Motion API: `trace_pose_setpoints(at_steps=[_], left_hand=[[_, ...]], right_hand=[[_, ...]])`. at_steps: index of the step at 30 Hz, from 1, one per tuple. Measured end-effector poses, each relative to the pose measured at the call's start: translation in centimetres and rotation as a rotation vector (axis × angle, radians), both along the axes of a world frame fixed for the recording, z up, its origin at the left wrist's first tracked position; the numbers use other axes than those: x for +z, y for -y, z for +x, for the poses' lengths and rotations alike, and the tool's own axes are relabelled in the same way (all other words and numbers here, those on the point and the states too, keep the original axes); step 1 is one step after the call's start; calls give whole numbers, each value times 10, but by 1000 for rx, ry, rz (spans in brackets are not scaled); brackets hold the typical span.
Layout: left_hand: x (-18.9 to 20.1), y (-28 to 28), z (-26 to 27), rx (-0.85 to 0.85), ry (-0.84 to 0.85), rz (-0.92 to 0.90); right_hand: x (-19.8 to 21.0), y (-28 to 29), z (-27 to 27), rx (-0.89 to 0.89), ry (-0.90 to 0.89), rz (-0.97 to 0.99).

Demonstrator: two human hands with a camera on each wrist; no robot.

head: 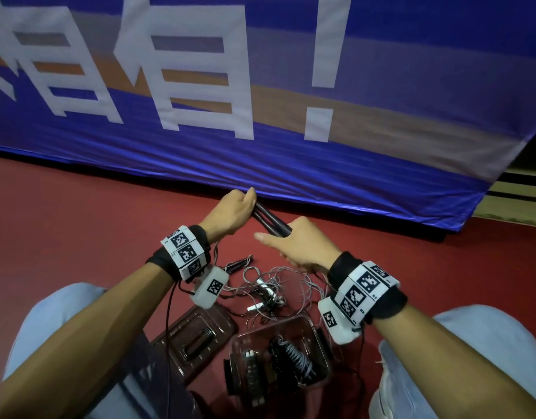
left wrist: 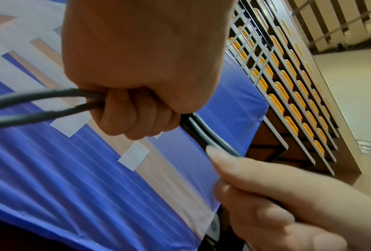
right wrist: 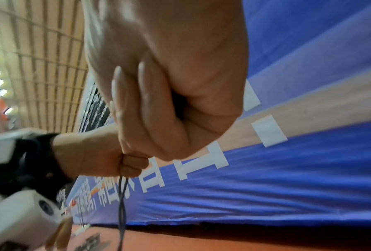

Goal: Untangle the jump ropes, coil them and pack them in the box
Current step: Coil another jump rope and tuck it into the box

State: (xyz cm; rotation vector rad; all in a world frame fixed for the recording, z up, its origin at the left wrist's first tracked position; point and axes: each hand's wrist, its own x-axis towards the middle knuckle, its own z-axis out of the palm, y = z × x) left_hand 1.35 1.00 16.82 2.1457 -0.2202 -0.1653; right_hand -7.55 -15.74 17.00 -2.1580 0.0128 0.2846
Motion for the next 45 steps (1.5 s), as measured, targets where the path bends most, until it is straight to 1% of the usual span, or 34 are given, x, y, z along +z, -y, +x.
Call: trace_pose_setpoints(at_steps=[1, 3, 5, 6, 8, 9, 11, 13, 15, 19, 20, 22, 25, 28, 29, 30, 32, 33, 34, 35, 36, 37, 38, 39, 42, 45], left_hand=[[1, 0, 0, -8, -20, -61], [6, 1, -1, -30, -81, -254], [14, -1, 0, -67, -171, -439], [16, -1, 1, -90, -209, -483], [15, 0, 2, -141, -258, -465], [11, 2, 1, -159, -265, -426], [2, 11, -4, -182, -273, -374], [-9, 24, -11, -189, -307, -360], [-16, 36, -20, -198, -328, -329], [-23, 43, -32, -181, -269, -285], [-23, 44, -34, -196, -293, -297], [-27, 50, -38, -242, -397, -359], [-36, 59, -43, -275, -523, -448], [-41, 59, -44, -336, -572, -414], [-40, 58, -43, -361, -538, -355], [-36, 55, -43, -405, -473, -256], [-27, 46, -39, -509, -301, -11], [-26, 39, -35, -541, -186, 149], [-26, 32, -30, -526, -20, 322], [-26, 25, -25, -477, 194, 466], [-25, 18, -21, -423, 399, 538], [-23, 11, -14, -387, 575, 540], [-18, 5, -9, -378, 699, 528], [-11, -2, -4, -383, 786, 525], [8, -14, 3, -447, 968, 631], [3, -16, 0, -559, 1112, 709]], right_hand=[[0, 1, 2, 2, -38, 72], [2, 0, 3, -9, -74, 211], [5, -5, 2, -48, -35, 316], [6, -9, 2, -90, 9, 382], [8, -13, 3, -224, 115, 512], [9, -12, 4, -291, 172, 536], [9, -10, 4, -362, 265, 503], [7, -10, 1, -382, 308, 486], [2, -11, -1, -416, 304, 533], [-6, -15, -2, -489, 267, 590], [-8, -15, -2, -505, 267, 596], [-9, -14, 0, -527, 272, 609], [-13, -11, 3, -502, 269, 612], [-23, -6, 6, -530, 231, 617], [-25, -4, 7, -565, 212, 632], [-26, -2, 10, -594, 194, 640], [-26, 2, 14, -595, 166, 626], [-25, 3, 16, -572, 155, 614], [-25, 3, 17, -539, 140, 594], [-24, 2, 18, -502, 115, 563], [-23, 1, 18, -456, 78, 530], [-22, -1, 16, -399, 34, 502], [-22, -4, 14, -328, -8, 480], [-20, -6, 11, -245, -40, 457], [-12, -13, 1, -11, -90, 356], [-7, -13, -3, 84, -116, 294]])
